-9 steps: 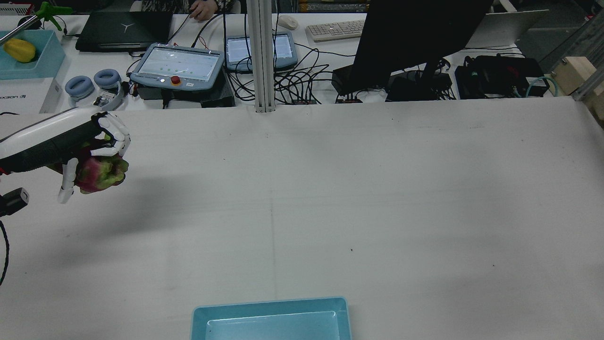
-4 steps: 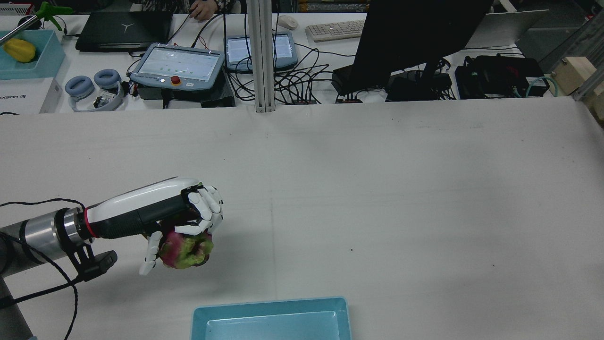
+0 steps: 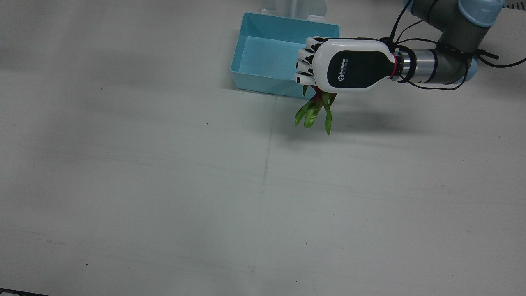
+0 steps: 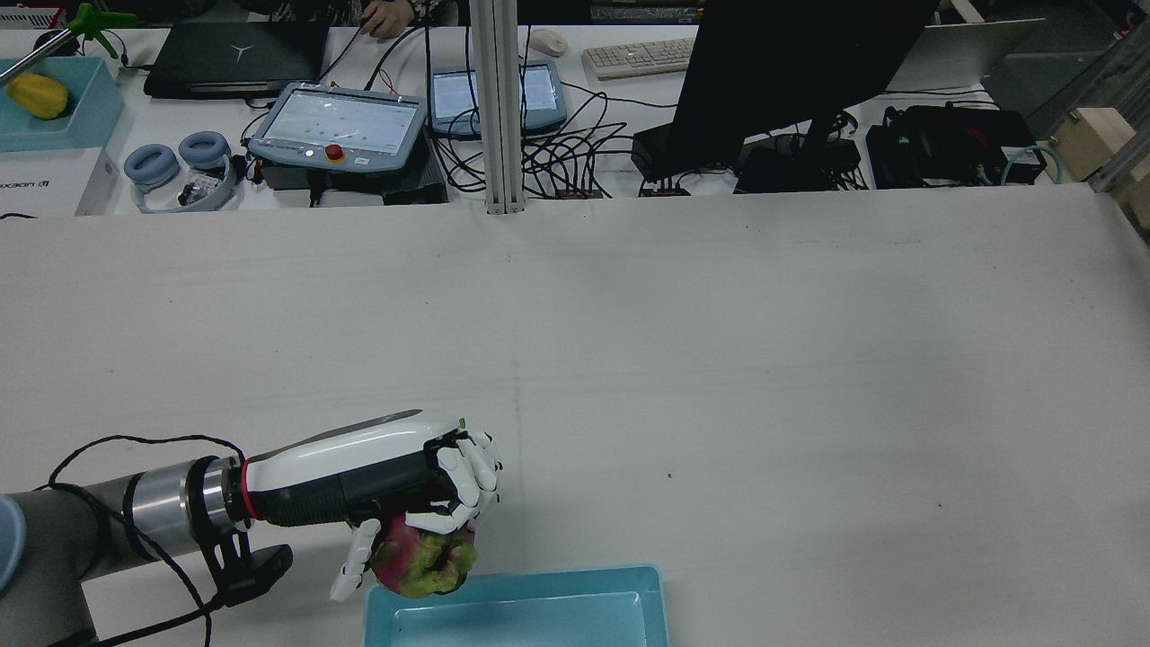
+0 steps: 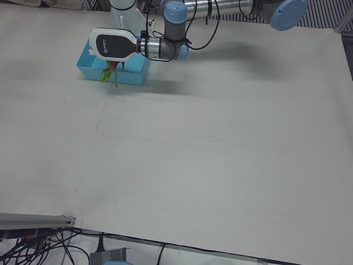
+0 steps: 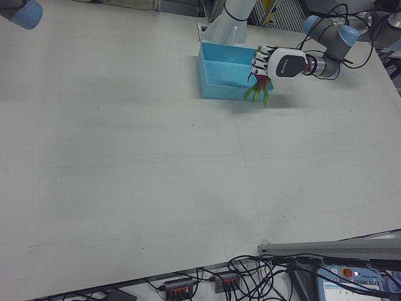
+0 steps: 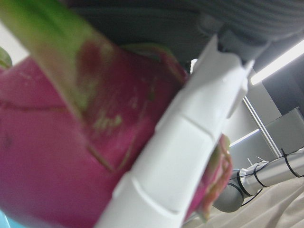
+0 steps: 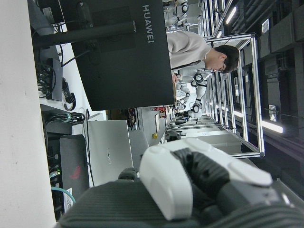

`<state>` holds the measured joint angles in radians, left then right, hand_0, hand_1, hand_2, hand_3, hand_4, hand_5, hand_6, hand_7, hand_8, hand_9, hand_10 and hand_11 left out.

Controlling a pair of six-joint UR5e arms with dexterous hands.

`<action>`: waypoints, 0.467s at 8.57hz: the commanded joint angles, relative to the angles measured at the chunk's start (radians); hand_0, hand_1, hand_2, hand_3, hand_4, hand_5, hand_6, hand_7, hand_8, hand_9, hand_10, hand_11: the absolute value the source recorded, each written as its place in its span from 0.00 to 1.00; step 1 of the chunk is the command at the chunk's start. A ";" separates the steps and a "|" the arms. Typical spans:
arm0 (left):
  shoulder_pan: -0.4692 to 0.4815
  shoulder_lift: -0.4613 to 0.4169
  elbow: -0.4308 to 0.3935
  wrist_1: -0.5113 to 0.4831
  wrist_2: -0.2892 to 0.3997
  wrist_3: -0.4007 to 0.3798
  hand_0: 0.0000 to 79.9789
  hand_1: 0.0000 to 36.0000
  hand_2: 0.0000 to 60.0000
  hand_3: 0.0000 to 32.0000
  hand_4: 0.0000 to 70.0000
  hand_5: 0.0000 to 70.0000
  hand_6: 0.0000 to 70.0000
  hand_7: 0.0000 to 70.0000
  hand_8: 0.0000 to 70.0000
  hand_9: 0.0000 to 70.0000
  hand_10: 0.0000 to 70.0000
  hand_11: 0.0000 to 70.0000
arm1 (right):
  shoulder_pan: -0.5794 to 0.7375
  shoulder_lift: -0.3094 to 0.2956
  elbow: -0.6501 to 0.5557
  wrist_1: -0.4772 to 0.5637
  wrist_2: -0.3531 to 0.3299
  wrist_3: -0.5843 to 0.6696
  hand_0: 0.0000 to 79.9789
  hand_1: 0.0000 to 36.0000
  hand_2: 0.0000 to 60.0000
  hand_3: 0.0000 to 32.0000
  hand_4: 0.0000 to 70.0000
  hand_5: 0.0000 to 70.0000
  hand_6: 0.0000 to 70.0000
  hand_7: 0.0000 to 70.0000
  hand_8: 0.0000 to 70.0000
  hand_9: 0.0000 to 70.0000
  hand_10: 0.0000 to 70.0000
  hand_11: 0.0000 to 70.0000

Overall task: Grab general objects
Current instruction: 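Lower the dragon fruit into the tray with the left hand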

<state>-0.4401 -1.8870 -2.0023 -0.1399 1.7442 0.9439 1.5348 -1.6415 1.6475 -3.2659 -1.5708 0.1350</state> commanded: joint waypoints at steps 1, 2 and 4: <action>0.099 -0.006 -0.003 -0.001 0.003 0.010 1.00 1.00 1.00 0.00 1.00 1.00 1.00 1.00 1.00 1.00 1.00 1.00 | -0.001 0.000 0.000 0.000 0.000 0.000 0.00 0.00 0.00 0.00 0.00 0.00 0.00 0.00 0.00 0.00 0.00 0.00; 0.122 -0.003 -0.009 -0.015 0.008 0.012 1.00 1.00 1.00 0.00 1.00 1.00 1.00 1.00 1.00 1.00 1.00 1.00 | 0.001 0.000 0.000 0.000 0.000 0.000 0.00 0.00 0.00 0.00 0.00 0.00 0.00 0.00 0.00 0.00 0.00 0.00; 0.152 0.015 -0.010 -0.058 0.017 0.004 1.00 1.00 1.00 0.00 1.00 1.00 1.00 1.00 1.00 1.00 1.00 1.00 | 0.001 -0.001 0.000 -0.002 0.000 0.000 0.00 0.00 0.00 0.00 0.00 0.00 0.00 0.00 0.00 0.00 0.00 0.00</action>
<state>-0.3270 -1.8870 -2.0092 -0.1588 1.7524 0.9531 1.5349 -1.6417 1.6475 -3.2658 -1.5708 0.1350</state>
